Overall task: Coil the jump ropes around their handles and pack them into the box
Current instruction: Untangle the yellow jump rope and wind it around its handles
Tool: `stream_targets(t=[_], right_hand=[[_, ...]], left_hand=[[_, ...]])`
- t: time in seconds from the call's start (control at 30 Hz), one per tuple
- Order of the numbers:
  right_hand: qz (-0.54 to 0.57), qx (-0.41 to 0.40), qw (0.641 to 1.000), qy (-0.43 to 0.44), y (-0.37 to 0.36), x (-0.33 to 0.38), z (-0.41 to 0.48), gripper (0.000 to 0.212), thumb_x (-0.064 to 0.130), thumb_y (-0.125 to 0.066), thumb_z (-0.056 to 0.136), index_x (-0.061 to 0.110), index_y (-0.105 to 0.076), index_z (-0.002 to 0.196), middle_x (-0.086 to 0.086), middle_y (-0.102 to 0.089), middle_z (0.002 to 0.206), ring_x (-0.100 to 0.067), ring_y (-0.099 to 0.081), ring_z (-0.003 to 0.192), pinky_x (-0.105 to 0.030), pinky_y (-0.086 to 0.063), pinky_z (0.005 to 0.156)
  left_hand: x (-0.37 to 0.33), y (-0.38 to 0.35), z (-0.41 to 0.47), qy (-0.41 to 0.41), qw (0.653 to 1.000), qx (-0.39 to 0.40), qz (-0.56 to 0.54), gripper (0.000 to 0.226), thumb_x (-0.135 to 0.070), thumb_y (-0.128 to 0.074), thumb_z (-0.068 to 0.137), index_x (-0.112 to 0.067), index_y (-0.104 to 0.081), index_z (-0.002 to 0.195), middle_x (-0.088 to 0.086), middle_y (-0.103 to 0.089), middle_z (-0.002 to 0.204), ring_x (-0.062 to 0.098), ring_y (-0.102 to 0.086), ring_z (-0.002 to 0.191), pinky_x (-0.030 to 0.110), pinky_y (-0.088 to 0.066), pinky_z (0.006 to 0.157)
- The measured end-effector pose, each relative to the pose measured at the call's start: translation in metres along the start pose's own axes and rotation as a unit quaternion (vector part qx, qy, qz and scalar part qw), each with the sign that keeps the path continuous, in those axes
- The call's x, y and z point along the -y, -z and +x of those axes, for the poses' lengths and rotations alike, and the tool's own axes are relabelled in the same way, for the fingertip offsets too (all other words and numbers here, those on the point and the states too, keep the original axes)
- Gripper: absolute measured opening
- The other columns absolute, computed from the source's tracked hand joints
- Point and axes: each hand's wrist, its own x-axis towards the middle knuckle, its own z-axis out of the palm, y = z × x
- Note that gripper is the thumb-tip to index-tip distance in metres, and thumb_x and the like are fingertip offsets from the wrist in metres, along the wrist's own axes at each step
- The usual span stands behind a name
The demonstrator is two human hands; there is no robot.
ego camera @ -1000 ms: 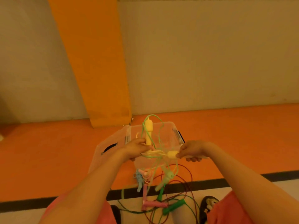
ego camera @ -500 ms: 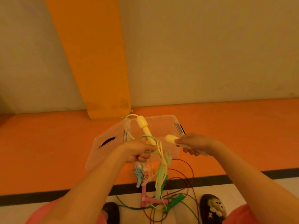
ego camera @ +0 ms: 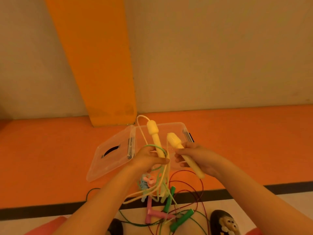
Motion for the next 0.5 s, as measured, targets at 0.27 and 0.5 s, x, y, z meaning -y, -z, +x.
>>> stream_targets(t=[0.27, 0.5], right_hand=[[0.037, -0.031, 0.994, 0.098, -0.02, -0.007, 0.009, 0.028, 0.027, -0.065, 0.089, 0.017, -0.062, 0.114, -0.008, -0.069, 0.107, -0.022, -0.066, 0.097, -0.037, -0.055, 0.079], [0.093, -0.061, 0.984, 0.137, -0.019, 0.002, 0.013, 0.031, 0.017, -0.067, 0.086, 0.01, -0.061, 0.116, -0.012, -0.069, 0.107, -0.024, -0.066, 0.099, -0.037, -0.053, 0.083]], left_hand=[[0.001, -0.021, -0.004, -0.126, 0.986, 0.059, 0.091, 0.014, -0.011, -0.065, 0.089, -0.019, -0.059, 0.099, -0.003, -0.067, 0.081, -0.003, -0.061, 0.06, 0.014, -0.044, 0.052], [-0.008, -0.024, -0.011, 0.032, 0.994, 0.035, -0.1, 0.036, -0.042, -0.043, 0.099, -0.017, -0.066, 0.108, 0.001, -0.071, 0.103, 0.02, -0.067, 0.086, 0.03, -0.051, 0.064]])
